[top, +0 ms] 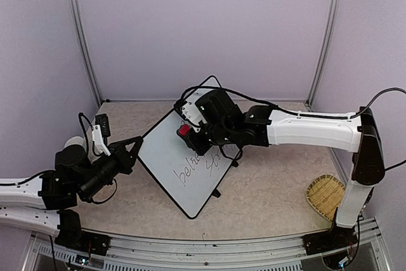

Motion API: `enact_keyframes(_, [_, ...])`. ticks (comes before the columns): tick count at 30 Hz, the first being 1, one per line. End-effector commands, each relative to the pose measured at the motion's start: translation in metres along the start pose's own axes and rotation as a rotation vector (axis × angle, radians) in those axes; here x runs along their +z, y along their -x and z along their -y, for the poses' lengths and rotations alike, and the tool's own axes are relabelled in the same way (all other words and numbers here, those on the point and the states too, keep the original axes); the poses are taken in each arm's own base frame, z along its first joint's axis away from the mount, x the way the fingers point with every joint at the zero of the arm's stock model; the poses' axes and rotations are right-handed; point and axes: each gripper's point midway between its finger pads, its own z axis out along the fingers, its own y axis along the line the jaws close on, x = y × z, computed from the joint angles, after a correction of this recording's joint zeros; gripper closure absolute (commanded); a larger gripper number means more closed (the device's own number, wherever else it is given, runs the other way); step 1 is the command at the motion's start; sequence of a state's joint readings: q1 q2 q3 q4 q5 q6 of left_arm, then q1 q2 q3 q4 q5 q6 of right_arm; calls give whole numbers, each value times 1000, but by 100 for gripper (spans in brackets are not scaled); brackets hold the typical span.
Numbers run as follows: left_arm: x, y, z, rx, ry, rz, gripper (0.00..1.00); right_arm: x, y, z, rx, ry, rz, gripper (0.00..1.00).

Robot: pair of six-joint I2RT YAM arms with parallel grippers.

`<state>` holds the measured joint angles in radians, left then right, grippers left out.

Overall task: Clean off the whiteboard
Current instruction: Erase the whiteboard at the center of the board.

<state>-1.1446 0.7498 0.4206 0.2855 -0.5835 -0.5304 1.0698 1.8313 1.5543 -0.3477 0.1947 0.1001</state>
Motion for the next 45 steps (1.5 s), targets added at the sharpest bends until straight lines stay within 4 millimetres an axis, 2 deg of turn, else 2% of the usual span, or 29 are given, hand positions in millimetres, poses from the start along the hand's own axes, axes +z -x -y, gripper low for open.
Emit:
enact_keyframes(1, [-5,-51,17,94,-123,-206,100,11,-54,2,3,8,-140,86])
enact_keyframes(7, [-4,-51,19,96,-127,-208,100,7,-72,3,4,5,-169,86])
enact_keyframes(13, [-3,-51,21,96,-131,-211,100,4,-71,4,5,2,-164,86])
enact_keyframes(16, [-2,-52,22,96,-131,-215,100,4,-60,4,3,0,-143,86])
enact_keyframes(24, [-1,-55,21,100,-126,-222,100,4,-12,9,-11,-22,-61,86])
enact_keyframes(31, [-1,-55,20,99,-125,-221,100,4,20,10,-23,-30,-12,85])
enact_keyframes(41, [-3,-56,18,92,-124,-220,100,2,57,16,-28,-48,55,85])
enact_keyframes(45, [-4,-55,16,90,-123,-217,100,2,58,17,-26,-43,54,85])
